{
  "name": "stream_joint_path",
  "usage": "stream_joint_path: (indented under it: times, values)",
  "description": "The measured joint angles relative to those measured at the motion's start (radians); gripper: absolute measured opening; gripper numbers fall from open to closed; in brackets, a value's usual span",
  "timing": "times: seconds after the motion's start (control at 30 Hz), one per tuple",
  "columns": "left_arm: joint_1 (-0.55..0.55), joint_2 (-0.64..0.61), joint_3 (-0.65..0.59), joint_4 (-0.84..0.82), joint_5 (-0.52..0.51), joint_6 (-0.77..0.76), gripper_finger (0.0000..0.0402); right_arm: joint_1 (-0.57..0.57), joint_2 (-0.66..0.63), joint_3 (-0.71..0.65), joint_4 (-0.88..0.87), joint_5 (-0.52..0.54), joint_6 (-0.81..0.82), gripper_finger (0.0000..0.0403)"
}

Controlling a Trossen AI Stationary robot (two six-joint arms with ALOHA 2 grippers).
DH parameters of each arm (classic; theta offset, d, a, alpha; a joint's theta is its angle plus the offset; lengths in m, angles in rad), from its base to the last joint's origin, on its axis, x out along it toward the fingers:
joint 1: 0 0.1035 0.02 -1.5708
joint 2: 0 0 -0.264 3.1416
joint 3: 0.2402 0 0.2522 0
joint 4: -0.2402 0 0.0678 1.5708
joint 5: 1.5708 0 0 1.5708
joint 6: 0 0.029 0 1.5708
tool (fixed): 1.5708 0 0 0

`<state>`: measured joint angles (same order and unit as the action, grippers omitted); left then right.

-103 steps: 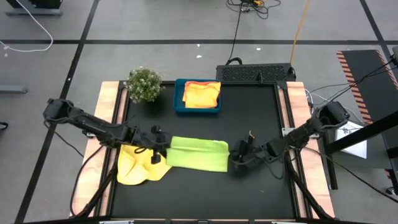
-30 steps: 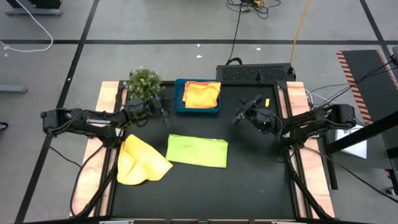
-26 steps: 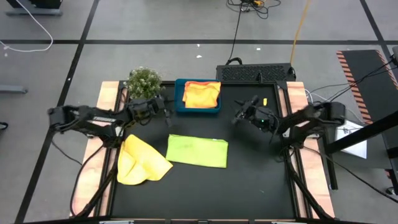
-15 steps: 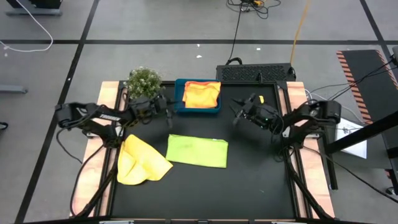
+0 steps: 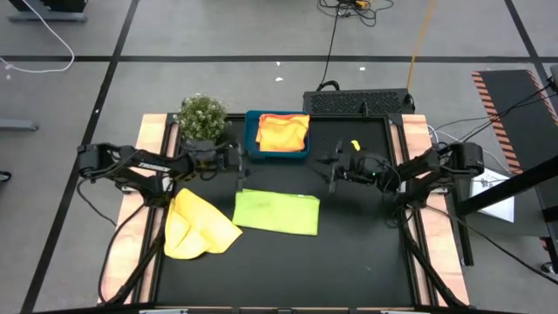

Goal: Fold microfiber towels
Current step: Fold the green microfiber towel

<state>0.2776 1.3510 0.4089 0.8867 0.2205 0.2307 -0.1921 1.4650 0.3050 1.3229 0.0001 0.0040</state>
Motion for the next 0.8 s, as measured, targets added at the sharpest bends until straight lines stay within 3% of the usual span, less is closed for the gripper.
stream_joint_path:
  times: [0.1, 0.3, 0.4, 0.67, 0.8]
  values:
    - [-0.056, 0.0, 0.073, -0.199, 0.013, 0.002, 0.0168, 0.06, -0.039, 0.0, -0.077, 0.016, -0.017, 0.0132]
    - [-0.191, 0.0, 0.174, -0.55, -0.099, -0.006, 0.0168, 0.176, -0.13, 0.0, -0.252, 0.185, -0.001, 0.0132]
    - [-0.256, 0.0, 0.165, -0.579, -0.143, -0.031, 0.0168, 0.226, -0.136, 0.0, -0.278, 0.234, 0.018, 0.0132]
    - [-0.385, 0.0, 0.159, -0.549, -0.318, -0.015, 0.0168, 0.267, -0.132, 0.0, -0.276, 0.238, 0.037, 0.0132]
    - [-0.405, 0.0, 0.159, -0.499, -0.335, 0.018, 0.0168, 0.266, -0.132, 0.0, -0.276, 0.237, 0.036, 0.0132]
